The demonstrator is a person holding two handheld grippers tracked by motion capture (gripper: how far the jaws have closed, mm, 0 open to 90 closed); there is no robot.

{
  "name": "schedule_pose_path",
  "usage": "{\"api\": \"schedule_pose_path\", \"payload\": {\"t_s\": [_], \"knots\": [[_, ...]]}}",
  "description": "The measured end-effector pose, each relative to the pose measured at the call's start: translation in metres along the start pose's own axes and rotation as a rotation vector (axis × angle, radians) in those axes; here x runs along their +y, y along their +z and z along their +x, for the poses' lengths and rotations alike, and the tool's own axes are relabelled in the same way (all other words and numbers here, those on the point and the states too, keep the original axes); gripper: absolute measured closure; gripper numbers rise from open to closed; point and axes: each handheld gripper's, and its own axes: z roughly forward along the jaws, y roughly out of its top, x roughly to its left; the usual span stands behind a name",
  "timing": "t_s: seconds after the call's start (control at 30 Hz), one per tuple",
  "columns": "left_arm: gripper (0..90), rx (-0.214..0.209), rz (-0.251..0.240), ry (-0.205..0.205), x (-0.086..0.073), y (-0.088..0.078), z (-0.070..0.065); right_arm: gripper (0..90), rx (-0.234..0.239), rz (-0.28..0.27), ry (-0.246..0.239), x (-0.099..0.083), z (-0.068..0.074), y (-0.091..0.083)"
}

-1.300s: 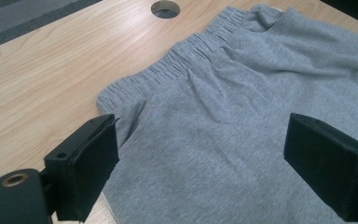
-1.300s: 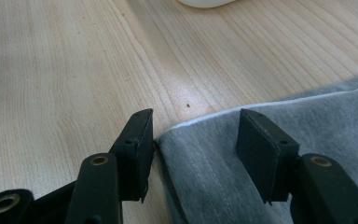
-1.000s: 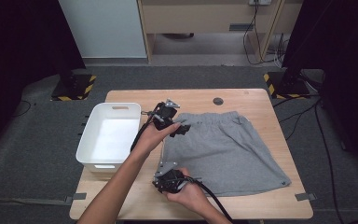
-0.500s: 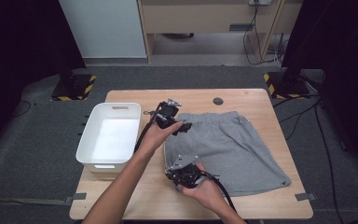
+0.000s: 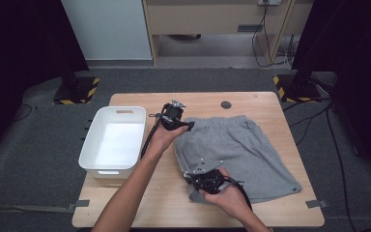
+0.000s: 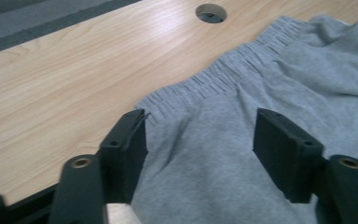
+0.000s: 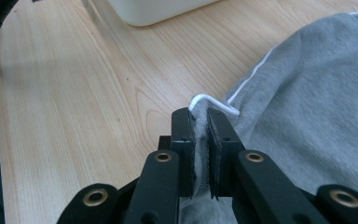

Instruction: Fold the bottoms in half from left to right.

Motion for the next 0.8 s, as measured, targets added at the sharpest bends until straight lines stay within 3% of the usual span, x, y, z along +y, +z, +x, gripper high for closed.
{"api": "schedule_pose_path", "payload": {"t_s": [0.17, 0.2, 0.37, 0.5, 0.67, 0.8], "knots": [[51.2, 0.028, 0.042, -0.012, -0.005, 0.018, 0.007, 83.1, -0.005, -0.001, 0.001, -0.005, 0.000, -0.006], [53.2, 0.021, 0.050, -0.031, -0.007, 0.022, 0.010, 83.1, -0.004, 0.000, -0.001, -0.006, -0.001, -0.007], [65.4, 0.031, 0.056, -0.049, -0.011, 0.032, 0.015, 83.1, -0.016, 0.009, 0.009, -0.012, -0.008, -0.010], [65.8, 0.025, 0.064, -0.066, -0.014, 0.038, 0.019, 83.0, -0.019, 0.007, 0.022, -0.016, -0.012, -0.013], [69.7, 0.069, 0.070, -0.070, -0.019, 0.039, 0.025, 82.9, -0.023, 0.009, 0.025, -0.018, -0.014, -0.014], [71.3, 0.079, 0.093, -0.069, -0.024, 0.043, 0.028, 82.8, -0.025, 0.010, 0.030, -0.019, -0.014, -0.013]]}}
